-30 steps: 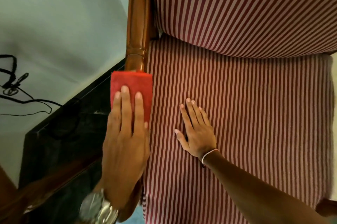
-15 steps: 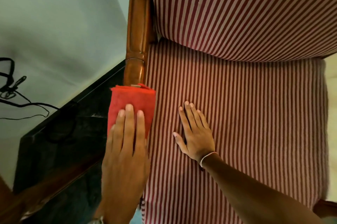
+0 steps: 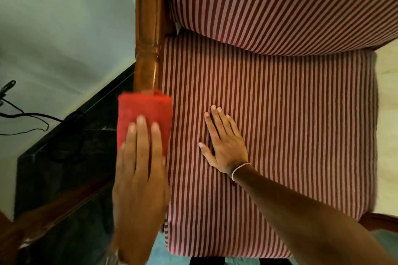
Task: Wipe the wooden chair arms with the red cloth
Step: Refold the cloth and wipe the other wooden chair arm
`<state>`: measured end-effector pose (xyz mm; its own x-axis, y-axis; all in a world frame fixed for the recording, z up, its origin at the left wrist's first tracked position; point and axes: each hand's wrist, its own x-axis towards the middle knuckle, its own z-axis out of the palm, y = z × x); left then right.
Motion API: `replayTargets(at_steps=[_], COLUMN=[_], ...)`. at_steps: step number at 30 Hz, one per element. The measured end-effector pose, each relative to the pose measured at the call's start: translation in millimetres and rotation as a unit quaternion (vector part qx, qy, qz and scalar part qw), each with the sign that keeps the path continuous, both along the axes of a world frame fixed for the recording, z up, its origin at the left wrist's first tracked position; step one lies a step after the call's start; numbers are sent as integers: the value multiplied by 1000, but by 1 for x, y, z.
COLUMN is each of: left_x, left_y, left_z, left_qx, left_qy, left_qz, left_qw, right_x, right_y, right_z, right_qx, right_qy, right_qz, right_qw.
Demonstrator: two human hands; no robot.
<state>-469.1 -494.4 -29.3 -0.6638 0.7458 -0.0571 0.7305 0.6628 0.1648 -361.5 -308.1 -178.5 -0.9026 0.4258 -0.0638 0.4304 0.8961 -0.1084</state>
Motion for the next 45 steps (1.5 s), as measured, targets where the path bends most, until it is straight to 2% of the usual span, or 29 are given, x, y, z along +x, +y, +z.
replayTargets(at_steps=[3, 8, 10, 14, 18, 21, 24, 27, 31, 35, 38, 42, 45], left_x=[0, -101, -120, -51, 14, -16, -94, -145, -80, -2, -30, -127, -115], left_y=[-8, 107, 129, 56, -26, 13, 101, 156, 91, 7, 36, 138, 125], left_z=[0, 2, 4, -1, -2, -1, 1, 8, 2, 0, 2, 7, 2], left_qx=[-23, 41, 50, 34, -28, -33, 38, 60, 59, -11, -43, 28, 34], left_qy=[-4, 21, 23, 2, -7, 23, 40, 38, 27, 22, 43, 47, 41], left_qz=[-4, 23, 37, 43, -17, -19, 6, 40, 41, -1, -20, 21, 41], left_qw=[1000, 999, 998, 998, 999, 999, 998, 997, 997, 1000, 998, 998, 998], right_x=[1, 0, 1, 1, 1, 3, 1, 1, 1, 1, 2, 2, 2], right_y=[-2, -2, -1, 0, -2, -4, -4, -3, -2, -3, -4, -2, -2], right_z=[-3, 0, 0, -2, -6, -4, -3, -4, -4, -6, -5, -5, -5], right_qx=[5, -1, -1, -3, 3, 5, 6, 2, -2, 0, 7, 0, -7], right_qy=[3, 0, 4, 11, 13, 10, 9, 13, 12, 22, 26, 20, 28], right_qz=[-4, -4, -3, -5, -7, -8, -7, -5, -4, -9, -9, -4, -1], right_qw=[1000, 1000, 1000, 1000, 1000, 1000, 1000, 1000, 1000, 1000, 1000, 1000, 1000])
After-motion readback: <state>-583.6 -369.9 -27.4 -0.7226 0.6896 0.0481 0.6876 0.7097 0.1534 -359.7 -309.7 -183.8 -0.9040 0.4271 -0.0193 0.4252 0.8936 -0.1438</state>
